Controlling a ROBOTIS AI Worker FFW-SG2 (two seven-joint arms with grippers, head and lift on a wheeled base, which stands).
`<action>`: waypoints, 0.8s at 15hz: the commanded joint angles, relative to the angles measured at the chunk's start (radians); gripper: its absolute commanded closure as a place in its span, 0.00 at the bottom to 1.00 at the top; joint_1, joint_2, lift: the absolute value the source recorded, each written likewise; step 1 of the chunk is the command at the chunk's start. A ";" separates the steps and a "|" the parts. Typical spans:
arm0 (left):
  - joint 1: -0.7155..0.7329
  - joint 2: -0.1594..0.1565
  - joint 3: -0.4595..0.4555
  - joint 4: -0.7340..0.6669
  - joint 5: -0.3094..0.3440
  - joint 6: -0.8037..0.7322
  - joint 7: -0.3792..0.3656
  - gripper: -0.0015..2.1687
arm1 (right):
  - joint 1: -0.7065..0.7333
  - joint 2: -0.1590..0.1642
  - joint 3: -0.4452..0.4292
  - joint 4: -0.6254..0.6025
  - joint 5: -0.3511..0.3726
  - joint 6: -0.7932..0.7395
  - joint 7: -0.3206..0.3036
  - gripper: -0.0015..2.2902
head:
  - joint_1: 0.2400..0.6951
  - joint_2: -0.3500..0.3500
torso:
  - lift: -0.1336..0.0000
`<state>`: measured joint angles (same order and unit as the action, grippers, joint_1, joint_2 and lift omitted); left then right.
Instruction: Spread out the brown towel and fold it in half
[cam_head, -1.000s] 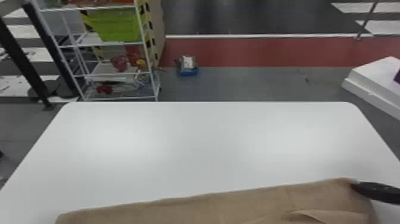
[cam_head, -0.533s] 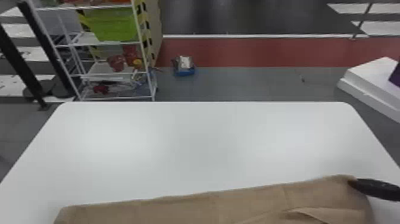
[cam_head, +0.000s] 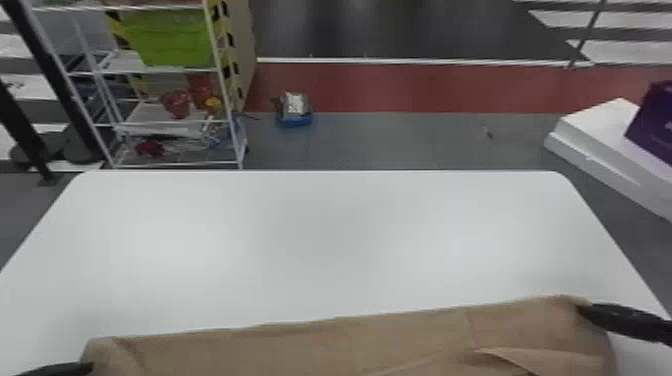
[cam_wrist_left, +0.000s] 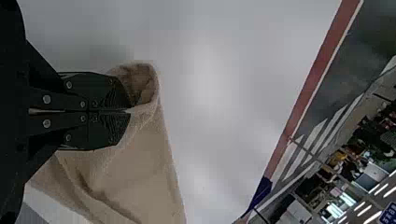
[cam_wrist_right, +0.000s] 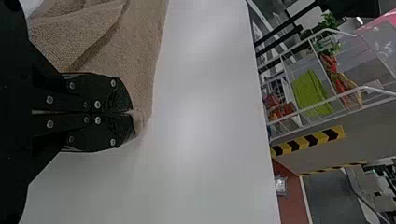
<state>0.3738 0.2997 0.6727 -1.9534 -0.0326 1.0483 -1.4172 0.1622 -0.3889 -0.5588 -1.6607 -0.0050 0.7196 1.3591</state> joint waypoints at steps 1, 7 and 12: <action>0.091 0.004 0.056 -0.079 0.011 0.040 -0.008 0.80 | -0.001 -0.012 -0.009 0.007 -0.001 -0.009 0.008 0.54 | 1.00 0.47 | 0.07; 0.160 -0.011 0.047 -0.125 0.034 0.120 -0.008 0.80 | -0.027 -0.012 0.007 0.021 0.008 -0.009 0.008 0.54 | 1.00 0.47 | 0.07; 0.158 -0.019 -0.004 -0.107 0.030 0.080 0.029 0.73 | -0.024 -0.012 0.008 0.038 0.002 -0.024 0.008 0.54 | 1.00 0.42 | 0.07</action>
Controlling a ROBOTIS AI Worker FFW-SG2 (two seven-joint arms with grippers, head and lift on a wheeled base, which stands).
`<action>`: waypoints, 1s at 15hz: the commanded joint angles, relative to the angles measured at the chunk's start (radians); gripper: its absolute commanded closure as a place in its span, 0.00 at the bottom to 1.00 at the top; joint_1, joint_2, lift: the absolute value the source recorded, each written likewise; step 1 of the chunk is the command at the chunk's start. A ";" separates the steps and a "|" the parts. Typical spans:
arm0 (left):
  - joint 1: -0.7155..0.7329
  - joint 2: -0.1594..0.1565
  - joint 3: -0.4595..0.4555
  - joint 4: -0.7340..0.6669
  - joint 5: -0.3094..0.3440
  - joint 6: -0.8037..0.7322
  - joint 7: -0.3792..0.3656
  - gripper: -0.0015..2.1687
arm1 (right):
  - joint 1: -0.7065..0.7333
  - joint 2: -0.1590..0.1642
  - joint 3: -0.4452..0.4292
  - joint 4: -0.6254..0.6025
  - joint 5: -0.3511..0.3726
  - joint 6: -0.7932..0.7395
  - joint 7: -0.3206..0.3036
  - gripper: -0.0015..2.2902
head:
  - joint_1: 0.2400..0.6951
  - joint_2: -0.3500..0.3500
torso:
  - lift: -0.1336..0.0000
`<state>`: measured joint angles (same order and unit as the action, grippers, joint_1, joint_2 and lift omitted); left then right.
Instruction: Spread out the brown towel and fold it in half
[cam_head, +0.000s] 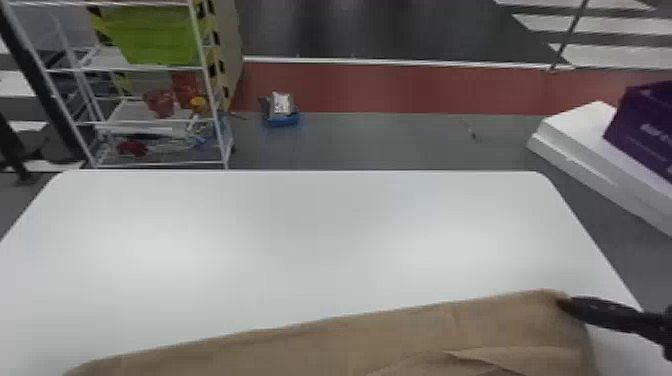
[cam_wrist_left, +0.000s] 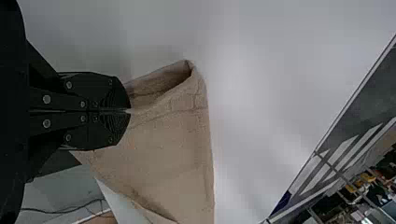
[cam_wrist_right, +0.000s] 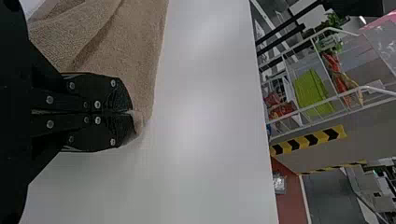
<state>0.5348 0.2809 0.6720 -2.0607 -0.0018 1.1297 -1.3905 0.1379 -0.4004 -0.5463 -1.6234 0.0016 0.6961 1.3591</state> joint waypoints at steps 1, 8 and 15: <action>-0.002 -0.002 -0.002 0.005 -0.001 -0.004 0.007 0.58 | 0.002 0.000 -0.006 0.002 -0.005 0.000 0.008 0.54 | 1.00 0.41 | 0.07; -0.007 -0.016 0.023 0.021 0.006 -0.069 0.070 0.06 | -0.008 0.002 -0.004 0.005 -0.008 0.000 0.008 0.52 | 1.00 0.44 | 0.07; -0.007 -0.071 0.103 -0.059 0.082 -0.069 0.097 0.06 | -0.003 0.009 -0.014 0.007 -0.022 -0.022 0.008 0.49 | 1.00 0.51 | 0.07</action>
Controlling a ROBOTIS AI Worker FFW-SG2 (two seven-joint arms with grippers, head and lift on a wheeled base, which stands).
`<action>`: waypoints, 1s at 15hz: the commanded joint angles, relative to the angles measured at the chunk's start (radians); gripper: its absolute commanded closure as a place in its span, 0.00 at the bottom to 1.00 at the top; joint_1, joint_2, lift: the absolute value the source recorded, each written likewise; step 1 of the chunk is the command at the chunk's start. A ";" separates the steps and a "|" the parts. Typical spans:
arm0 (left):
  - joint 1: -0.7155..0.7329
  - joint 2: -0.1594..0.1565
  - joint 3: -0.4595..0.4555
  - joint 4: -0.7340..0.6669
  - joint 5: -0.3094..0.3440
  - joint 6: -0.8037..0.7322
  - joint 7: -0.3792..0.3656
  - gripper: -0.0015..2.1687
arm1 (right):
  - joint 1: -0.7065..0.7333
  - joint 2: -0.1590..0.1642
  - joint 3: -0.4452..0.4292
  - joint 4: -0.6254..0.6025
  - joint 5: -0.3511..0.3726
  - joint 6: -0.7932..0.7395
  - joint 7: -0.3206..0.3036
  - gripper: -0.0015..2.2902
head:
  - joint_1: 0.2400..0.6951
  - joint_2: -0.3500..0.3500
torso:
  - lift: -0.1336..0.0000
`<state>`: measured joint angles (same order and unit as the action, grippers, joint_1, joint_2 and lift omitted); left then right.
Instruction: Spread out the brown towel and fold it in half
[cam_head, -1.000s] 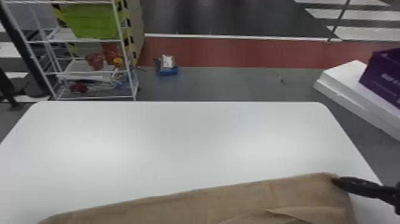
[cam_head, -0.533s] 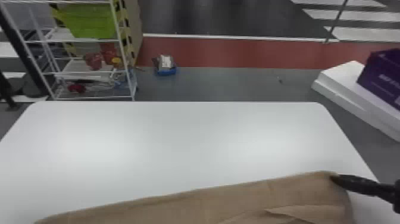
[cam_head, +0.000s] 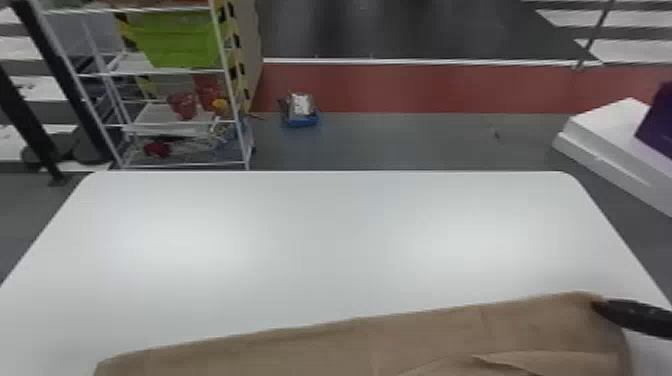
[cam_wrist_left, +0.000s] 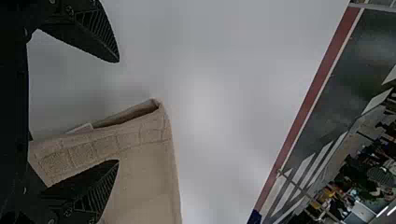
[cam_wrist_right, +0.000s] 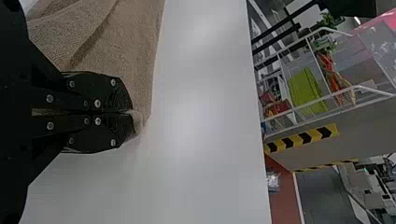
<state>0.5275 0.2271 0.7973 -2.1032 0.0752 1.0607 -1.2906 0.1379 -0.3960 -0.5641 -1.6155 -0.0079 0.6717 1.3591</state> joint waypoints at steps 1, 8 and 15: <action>0.003 -0.026 -0.038 -0.031 0.005 0.000 -0.007 0.06 | -0.011 0.006 -0.003 -0.001 -0.032 0.030 0.008 0.49 | 1.00 0.50 | 0.07; 0.039 -0.038 -0.113 -0.083 0.009 0.000 -0.039 0.06 | -0.046 -0.011 -0.014 0.034 -0.027 0.092 0.008 0.49 | 1.00 0.33 | 0.07; 0.037 -0.038 -0.104 -0.083 0.018 -0.003 -0.036 0.06 | -0.144 -0.058 0.006 0.183 -0.195 0.398 0.006 0.49 | 1.00 0.29 | 0.07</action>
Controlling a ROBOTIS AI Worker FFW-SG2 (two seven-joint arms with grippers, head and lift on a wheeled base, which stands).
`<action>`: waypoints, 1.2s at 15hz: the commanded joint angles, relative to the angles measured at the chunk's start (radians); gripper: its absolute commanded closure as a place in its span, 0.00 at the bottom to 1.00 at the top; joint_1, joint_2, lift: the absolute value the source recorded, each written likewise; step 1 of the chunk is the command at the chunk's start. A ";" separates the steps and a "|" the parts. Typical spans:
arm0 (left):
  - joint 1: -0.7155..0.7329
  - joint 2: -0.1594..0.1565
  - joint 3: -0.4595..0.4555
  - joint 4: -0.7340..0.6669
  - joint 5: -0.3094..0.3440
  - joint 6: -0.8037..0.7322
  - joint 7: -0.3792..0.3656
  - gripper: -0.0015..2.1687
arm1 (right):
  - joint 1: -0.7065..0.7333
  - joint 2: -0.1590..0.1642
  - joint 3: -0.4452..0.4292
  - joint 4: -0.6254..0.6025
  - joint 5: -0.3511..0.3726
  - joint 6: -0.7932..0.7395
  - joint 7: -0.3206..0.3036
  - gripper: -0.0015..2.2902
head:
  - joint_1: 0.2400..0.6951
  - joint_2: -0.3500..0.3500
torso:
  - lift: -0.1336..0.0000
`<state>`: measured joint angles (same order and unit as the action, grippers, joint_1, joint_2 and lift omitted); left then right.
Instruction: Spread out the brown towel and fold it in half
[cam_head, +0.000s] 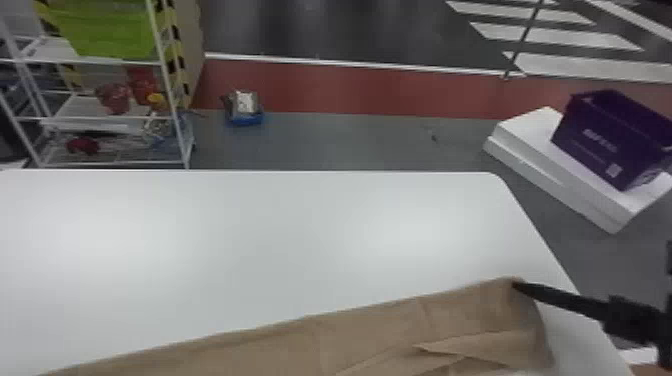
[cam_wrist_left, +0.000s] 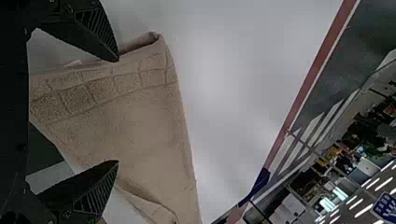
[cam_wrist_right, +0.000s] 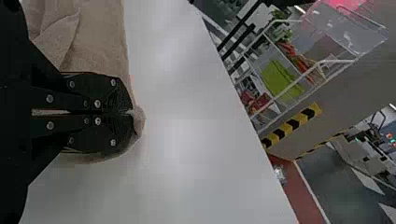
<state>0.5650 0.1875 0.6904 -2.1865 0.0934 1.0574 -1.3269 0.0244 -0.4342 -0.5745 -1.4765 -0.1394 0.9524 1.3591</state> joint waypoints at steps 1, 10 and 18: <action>0.000 0.001 0.006 0.004 0.000 0.000 0.002 0.06 | -0.060 -0.021 0.016 0.073 -0.086 0.170 0.006 0.49 | 1.00 0.30 | 0.07; 0.000 0.013 -0.011 0.024 -0.004 -0.052 -0.035 0.06 | -0.129 -0.035 0.033 0.209 -0.207 0.498 -0.215 0.49 | 1.00 0.37 | 0.07; 0.065 0.021 -0.069 -0.006 -0.058 -0.294 -0.187 0.09 | -0.179 -0.041 -0.021 0.292 -0.299 0.535 -0.301 0.49 | 1.00 0.32 | 0.07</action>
<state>0.5911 0.2084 0.6509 -2.1729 0.0416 0.8511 -1.5077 -0.1492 -0.4713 -0.5948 -1.1847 -0.4449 1.4855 1.0584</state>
